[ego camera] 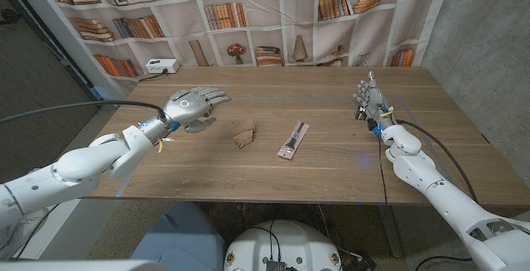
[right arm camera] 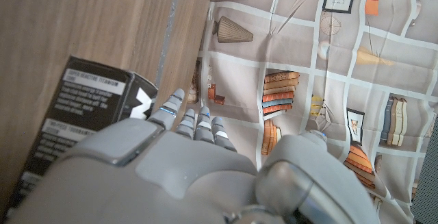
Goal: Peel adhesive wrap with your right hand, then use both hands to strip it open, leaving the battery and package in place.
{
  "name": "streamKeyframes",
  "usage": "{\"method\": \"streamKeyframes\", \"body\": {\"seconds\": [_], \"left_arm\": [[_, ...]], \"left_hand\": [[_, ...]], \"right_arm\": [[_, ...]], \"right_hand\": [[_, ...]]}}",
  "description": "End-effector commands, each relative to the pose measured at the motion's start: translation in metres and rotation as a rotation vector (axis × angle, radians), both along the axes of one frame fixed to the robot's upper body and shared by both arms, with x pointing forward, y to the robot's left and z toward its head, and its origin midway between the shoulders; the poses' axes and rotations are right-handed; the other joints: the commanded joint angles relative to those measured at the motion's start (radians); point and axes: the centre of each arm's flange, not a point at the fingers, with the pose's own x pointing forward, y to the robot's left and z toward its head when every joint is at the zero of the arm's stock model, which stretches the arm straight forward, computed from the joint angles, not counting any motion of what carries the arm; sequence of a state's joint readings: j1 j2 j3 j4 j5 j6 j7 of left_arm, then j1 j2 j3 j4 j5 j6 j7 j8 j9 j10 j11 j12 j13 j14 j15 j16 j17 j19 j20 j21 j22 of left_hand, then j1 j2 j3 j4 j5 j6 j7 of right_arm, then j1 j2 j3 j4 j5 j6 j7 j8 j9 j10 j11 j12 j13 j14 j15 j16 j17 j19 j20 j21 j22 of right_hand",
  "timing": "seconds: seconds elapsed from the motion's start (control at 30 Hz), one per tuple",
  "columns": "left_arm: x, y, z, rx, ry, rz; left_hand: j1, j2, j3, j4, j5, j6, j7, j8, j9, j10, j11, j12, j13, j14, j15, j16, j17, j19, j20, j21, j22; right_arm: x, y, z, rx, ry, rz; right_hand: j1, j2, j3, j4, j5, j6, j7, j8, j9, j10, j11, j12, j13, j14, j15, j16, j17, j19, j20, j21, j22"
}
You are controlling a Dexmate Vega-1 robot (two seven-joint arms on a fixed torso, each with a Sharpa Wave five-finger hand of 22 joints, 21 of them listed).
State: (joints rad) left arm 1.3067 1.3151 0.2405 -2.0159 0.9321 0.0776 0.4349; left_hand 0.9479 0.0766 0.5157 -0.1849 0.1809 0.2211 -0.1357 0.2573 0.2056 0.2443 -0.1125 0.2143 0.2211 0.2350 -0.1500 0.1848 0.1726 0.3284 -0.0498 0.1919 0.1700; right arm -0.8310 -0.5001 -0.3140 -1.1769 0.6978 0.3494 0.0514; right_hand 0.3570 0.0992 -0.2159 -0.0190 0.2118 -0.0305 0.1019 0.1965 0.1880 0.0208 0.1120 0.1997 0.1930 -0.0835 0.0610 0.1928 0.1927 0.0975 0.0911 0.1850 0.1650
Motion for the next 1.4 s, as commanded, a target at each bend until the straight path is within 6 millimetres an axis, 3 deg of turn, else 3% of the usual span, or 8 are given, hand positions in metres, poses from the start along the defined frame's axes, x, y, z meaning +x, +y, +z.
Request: {"method": "streamKeyframes", "body": {"seconds": [0.03,0.63,1.4], "left_arm": [[-0.007,0.004,-0.004,0.019,-0.015,0.031],[-0.002,-0.009,-0.014,0.124,-0.025,0.139],[0.004,-0.013,-0.023,0.14,-0.049,0.174]], "left_hand": [[0.021,0.002,-0.002,0.002,-0.001,-0.004,0.006,-0.002,0.004,-0.008,0.0,-0.003,0.003,-0.01,0.003,-0.004,0.003,0.0,0.006,-0.003,0.003],[0.094,0.001,-0.016,0.001,-0.006,0.0,-0.007,-0.002,0.008,-0.02,-0.009,0.0,0.008,-0.019,-0.006,0.001,0.002,-0.028,0.01,-0.005,0.002],[0.126,-0.018,-0.04,0.006,-0.004,0.039,-0.019,0.012,0.009,-0.001,-0.013,0.007,0.008,-0.005,-0.011,0.005,0.002,-0.025,0.007,-0.001,0.002]], "right_arm": [[0.0,-0.001,-0.003,0.004,0.011,-0.002],[0.001,-0.002,-0.005,0.013,0.011,-0.002],[0.004,0.0,-0.006,0.013,0.016,0.002]], "right_hand": [[0.003,0.004,0.003,-0.001,-0.001,0.002,0.001,0.0,0.003,0.006,0.0,0.003,0.004,0.0,-0.005,0.008,0.005,-0.001,-0.001,0.004,0.005],[0.003,0.005,0.004,-0.001,-0.002,0.003,0.0,0.001,0.003,0.006,0.0,0.003,0.004,-0.001,-0.005,0.008,0.005,-0.002,-0.002,0.004,0.005],[0.003,0.006,0.006,-0.002,-0.002,0.004,-0.002,0.001,0.003,0.005,-0.001,0.003,0.004,-0.002,-0.006,0.008,0.005,-0.002,-0.002,0.004,0.005]]}}
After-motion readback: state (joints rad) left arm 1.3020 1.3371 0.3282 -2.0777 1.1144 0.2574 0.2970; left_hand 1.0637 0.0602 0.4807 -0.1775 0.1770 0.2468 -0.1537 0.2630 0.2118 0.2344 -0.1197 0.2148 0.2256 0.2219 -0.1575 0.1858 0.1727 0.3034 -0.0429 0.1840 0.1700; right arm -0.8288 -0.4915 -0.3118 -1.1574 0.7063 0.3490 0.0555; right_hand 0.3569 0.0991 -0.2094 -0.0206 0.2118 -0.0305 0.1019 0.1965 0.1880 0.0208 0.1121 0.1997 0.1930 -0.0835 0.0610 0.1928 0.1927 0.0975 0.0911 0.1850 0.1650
